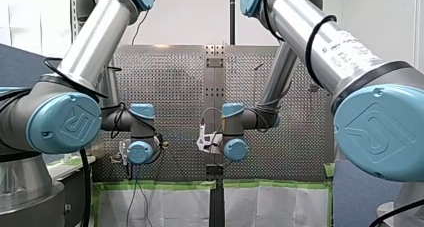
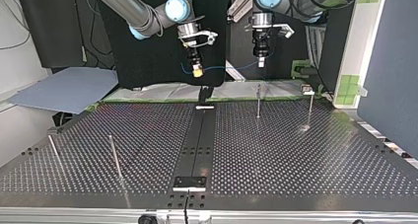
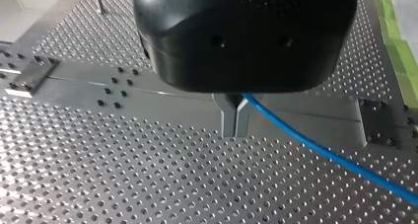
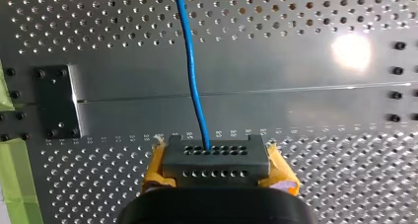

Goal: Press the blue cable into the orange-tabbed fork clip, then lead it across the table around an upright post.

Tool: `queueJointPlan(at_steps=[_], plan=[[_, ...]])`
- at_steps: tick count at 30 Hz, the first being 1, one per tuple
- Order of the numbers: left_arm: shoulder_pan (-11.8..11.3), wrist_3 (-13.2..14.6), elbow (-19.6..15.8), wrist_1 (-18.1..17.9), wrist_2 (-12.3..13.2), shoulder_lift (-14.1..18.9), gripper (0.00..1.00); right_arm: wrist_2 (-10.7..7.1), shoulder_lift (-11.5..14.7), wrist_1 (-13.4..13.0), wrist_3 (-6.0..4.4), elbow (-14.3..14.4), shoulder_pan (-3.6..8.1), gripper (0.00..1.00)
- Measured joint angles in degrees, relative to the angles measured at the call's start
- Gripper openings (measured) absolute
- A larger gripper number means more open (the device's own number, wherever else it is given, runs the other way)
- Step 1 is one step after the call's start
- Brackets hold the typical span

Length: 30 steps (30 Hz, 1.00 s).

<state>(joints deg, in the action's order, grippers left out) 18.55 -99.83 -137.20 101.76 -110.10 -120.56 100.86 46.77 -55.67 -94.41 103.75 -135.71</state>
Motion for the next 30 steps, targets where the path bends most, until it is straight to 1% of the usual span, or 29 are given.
queueJointPlan(at_steps=[3,7,11,15,18,20,23,26,30], plan=[[-0.6,0.2,1.2,0.1,0.0,-1.5,0.00,-0.25,-1.5,0.3,-0.06,-1.5,0.51,0.00],[-1.5,1.3,1.9,0.4,-0.5,-3.8,0.00,-0.50,-3.6,1.1,-0.07,-3.5,1.20,0.00],[-2.8,1.8,2.7,0.8,-0.6,-5.6,0.00,-1.36,-5.9,2.3,-0.04,-5.4,1.84,0.00],[-4.5,2.0,3.2,1.1,0.6,-6.0,0.00,-1.91,-7.2,3.2,0.07,-6.4,2.38,0.00],[-5.4,2.1,4.1,1.4,2.1,-6.1,0.00,-2.42,-8.1,3.4,0.18,-7.0,2.83,0.00],[-5.7,2.1,4.8,1.8,3.2,-6.1,0.00,-2.62,-9.0,3.7,0.21,-7.5,3.05,0.00],[-6.0,2.1,6.1,3.0,4.1,-6.1,0.00,-2.74,-9.8,4.2,0.15,-8.2,3.27,0.00],[-6.2,2.0,7.2,4.3,4.6,-6.2,0.00,-2.82,-10.1,5.0,0.21,-9.2,3.46,0.00],[-6.4,1.8,8.2,5.0,4.8,-7.0,0.00,-2.85,-10.2,5.9,0.18,-10.3,3.70,0.00]])
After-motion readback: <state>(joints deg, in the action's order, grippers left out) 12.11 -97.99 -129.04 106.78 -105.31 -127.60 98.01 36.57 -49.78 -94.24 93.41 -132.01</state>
